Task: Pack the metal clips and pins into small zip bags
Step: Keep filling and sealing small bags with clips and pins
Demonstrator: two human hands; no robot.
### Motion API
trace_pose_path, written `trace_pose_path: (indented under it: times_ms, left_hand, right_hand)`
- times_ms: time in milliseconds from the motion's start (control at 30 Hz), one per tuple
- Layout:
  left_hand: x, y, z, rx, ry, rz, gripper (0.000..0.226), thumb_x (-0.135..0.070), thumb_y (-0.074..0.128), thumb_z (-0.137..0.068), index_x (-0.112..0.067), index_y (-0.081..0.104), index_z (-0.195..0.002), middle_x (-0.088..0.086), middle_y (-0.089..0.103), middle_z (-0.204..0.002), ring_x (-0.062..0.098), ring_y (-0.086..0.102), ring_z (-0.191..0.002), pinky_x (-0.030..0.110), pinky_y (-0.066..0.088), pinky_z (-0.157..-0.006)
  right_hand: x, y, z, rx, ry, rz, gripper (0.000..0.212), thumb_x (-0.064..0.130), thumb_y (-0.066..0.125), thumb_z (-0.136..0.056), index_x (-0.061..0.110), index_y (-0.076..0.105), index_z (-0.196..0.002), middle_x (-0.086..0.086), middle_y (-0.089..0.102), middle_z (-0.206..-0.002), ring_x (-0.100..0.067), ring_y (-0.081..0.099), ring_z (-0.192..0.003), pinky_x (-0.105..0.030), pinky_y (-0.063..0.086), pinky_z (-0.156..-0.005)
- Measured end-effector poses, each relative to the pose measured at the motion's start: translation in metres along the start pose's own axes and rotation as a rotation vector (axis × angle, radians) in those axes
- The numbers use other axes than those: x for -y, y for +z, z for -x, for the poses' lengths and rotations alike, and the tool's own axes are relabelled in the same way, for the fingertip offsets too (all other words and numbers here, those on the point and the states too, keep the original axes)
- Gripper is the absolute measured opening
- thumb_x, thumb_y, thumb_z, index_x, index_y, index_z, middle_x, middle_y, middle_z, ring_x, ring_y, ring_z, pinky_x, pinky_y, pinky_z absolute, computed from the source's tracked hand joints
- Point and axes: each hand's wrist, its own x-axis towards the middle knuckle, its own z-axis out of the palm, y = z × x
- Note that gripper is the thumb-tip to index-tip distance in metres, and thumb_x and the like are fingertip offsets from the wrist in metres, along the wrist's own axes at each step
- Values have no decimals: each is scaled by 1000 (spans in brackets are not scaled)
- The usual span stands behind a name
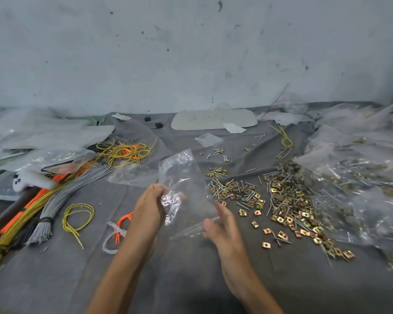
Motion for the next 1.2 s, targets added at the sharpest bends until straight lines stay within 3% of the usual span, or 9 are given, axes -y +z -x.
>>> trace_pose_path:
  times_ms: [133, 267, 333, 433, 533, 600, 800, 1033, 1200]
  left_hand:
    - [8, 3, 9, -82, -75, -8, 25, -21, 40, -102, -11, 54, -86, 14, 75, -82, 18, 59, -56, 23, 47, -50]
    - [32, -13, 17, -336, 11, -278, 11, -25, 58, -97, -16, 56, -104, 4, 70, -93, 21, 62, -84, 35, 46, -71]
    - [44, -20, 32, -418, 169, -398, 35, -36, 64, -88, -24, 51, -118, 1, 63, -109, 20, 59, -98, 36, 45, -84]
    - [59, -25, 55, -121, 481, -679, 37, -48, 64, -79, -31, 63, -112, -19, 63, -106, 4, 56, -97, 23, 42, -86]
    - [68, -24, 62, 93, 495, -771, 22, -33, 78, -81, -40, 68, -99, -20, 67, -92, -2, 58, -79, 13, 43, -68]
    - [71, -25, 61, 98, 354, -633, 28, -13, 82, -83, -37, 72, -94, -11, 70, -84, 0, 54, -61, 15, 45, -59]
    - [69, -32, 52, 120, 126, -467, 27, 7, 72, -85, -20, 76, -84, 2, 73, -71, 4, 60, -59, 16, 49, -59]
    - [57, -27, 57, 75, 358, -827, 29, -7, 82, -78, -33, 71, -85, -9, 64, -70, 5, 58, -64, 10, 42, -60]
    - [52, -20, 52, 44, 328, -848, 38, -7, 82, -79, -41, 65, -73, -23, 64, -68, -5, 59, -66, 20, 44, -61]
  right_hand:
    - [-6, -5, -1, 57, -44, 38, 29, 44, 71, -77, 17, 74, -86, 2, 70, -80, -10, 63, -78, -26, 50, -74]
    - [-11, -3, -4, 62, -31, 132, 22, 42, 67, -81, 20, 71, -79, 4, 68, -73, -5, 59, -72, -21, 48, -69]
    - [-11, 0, -5, 53, -45, 198, 20, 43, 66, -81, 25, 68, -75, 8, 63, -69, -4, 54, -68, -24, 45, -67]
    - [-12, 3, -6, 40, -127, 327, 23, 40, 67, -86, 25, 61, -69, 11, 56, -63, -2, 47, -64, -26, 41, -62]
    - [-11, 3, -2, 44, -184, 446, 27, 41, 66, -88, 22, 59, -70, 12, 56, -62, 2, 47, -62, -23, 41, -60]
    - [-10, 3, 1, 42, -210, 507, 28, 41, 66, -89, 20, 61, -72, 11, 57, -63, 2, 48, -61, -23, 39, -58]
    - [-13, 7, 3, 51, -229, 594, 30, 36, 67, -92, 38, 54, -65, 24, 56, -60, 3, 50, -59, -10, 33, -58]
    - [-12, 7, 4, 70, -236, 674, 23, 49, 61, -86, 37, 53, -69, 23, 57, -63, 1, 51, -62, -15, 36, -60]
    - [-14, 7, 3, 81, -219, 677, 20, 42, 64, -86, 22, 65, -88, 14, 66, -78, 7, 56, -71, -12, 44, -69]
